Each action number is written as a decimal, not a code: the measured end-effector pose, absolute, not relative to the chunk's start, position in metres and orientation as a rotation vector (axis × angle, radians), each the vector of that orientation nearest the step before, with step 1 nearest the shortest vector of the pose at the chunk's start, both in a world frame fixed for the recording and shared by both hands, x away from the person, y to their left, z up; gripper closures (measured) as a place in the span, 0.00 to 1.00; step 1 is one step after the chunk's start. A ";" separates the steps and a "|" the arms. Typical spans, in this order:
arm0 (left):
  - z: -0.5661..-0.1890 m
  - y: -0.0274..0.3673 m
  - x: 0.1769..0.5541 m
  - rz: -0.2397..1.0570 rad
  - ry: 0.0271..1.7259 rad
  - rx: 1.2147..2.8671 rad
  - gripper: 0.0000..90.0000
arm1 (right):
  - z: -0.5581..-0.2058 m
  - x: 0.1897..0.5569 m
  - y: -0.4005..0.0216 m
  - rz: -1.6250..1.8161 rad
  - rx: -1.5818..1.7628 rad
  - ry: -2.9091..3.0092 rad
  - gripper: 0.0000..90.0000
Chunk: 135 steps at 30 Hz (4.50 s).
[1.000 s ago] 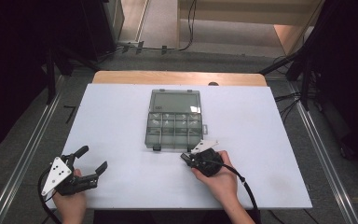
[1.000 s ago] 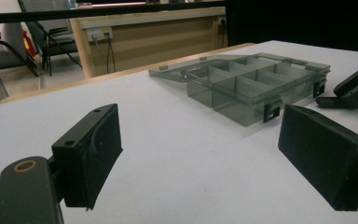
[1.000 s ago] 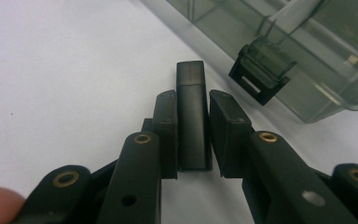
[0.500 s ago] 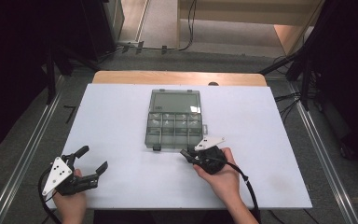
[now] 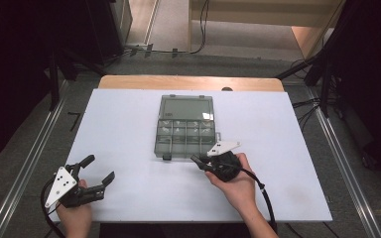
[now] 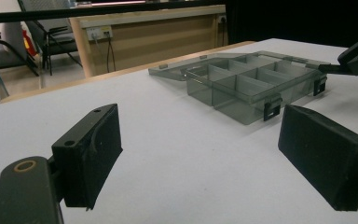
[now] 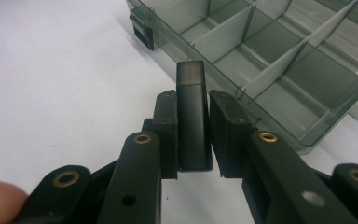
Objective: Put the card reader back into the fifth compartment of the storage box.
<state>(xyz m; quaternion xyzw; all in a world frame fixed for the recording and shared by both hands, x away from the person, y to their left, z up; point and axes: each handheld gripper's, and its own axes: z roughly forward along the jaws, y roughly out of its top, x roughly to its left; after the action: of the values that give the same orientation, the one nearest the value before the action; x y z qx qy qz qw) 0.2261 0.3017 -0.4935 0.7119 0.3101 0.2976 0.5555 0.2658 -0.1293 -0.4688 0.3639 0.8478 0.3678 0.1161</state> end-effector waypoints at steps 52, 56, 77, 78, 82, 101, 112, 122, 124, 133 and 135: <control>-0.493 0.301 0.227 0.706 0.735 1.687 0.15 | -0.428 0.295 -0.099 1.141 0.967 2.465 0.79; -0.493 0.301 0.228 0.701 0.737 1.687 0.15 | -0.426 0.298 -0.096 1.136 0.957 2.473 0.79; -0.493 0.301 0.228 0.698 0.739 1.683 0.15 | -0.422 0.312 -0.078 1.145 0.961 2.473 0.79; -0.493 0.301 0.228 0.698 0.739 1.683 0.15 | -0.422 0.312 -0.077 1.143 0.953 2.475 0.79; -0.493 0.301 0.228 0.698 0.739 1.684 0.15 | -0.423 0.315 -0.072 1.135 0.955 2.484 0.79; -0.493 0.302 0.228 0.695 0.737 1.679 0.15 | -0.430 0.328 -0.048 1.129 0.948 2.515 0.79; -0.493 0.303 0.228 0.694 0.735 1.678 0.15 | -0.442 0.338 -0.038 1.113 1.001 2.519 0.79; -0.493 0.302 0.228 0.694 0.735 1.680 0.15 | -0.442 0.341 -0.044 1.187 1.041 2.475 0.41; -0.493 0.302 0.227 0.693 0.736 1.680 0.15 | -0.441 0.339 -0.047 1.201 1.028 2.475 0.29; -0.493 0.302 0.227 0.695 0.736 1.680 0.15 | -0.445 0.327 -0.080 1.293 1.070 2.441 0.00; -0.493 0.302 0.228 0.695 0.736 1.682 0.15 | -0.445 0.325 -0.084 1.302 1.064 2.440 0.00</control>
<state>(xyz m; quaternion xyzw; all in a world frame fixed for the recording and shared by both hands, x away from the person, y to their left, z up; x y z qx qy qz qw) 0.2275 0.3018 -0.4933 0.7124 0.3118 0.2944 0.5555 0.3254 -0.0838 -0.4446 0.3578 0.8201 0.4376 0.0892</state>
